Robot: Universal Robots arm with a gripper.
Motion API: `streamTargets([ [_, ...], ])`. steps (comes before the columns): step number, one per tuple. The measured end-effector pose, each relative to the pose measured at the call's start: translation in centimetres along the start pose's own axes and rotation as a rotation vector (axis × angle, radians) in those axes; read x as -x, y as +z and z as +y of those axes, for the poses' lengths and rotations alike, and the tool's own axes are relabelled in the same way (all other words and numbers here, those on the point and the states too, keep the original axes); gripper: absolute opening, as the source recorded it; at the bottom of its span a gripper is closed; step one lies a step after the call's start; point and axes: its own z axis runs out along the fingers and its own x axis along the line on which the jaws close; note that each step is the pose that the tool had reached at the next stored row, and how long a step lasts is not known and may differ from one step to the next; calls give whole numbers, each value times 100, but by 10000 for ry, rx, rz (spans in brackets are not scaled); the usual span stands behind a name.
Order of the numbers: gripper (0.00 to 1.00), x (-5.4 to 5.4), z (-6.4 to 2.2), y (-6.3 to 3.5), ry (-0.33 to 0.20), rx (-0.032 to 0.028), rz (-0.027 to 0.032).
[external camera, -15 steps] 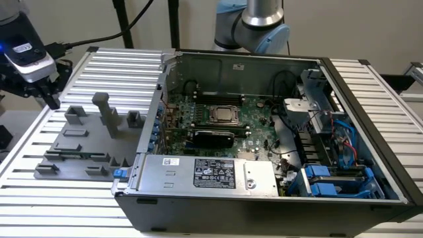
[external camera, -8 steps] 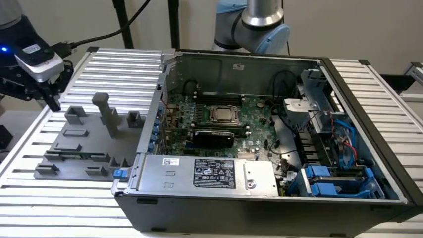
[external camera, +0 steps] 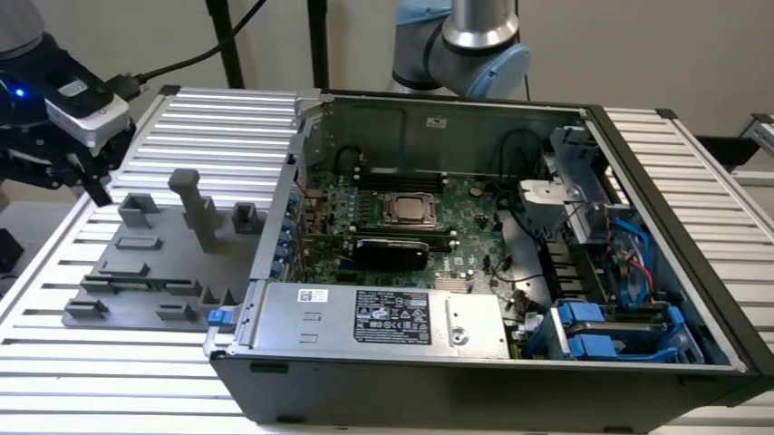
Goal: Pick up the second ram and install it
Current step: 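Pick up the second ram and move it above second insertion slot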
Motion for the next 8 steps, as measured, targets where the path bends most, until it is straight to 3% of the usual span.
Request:
streamTargets([
  [8, 0, -1, 0, 30, -1426, -60, 79],
])
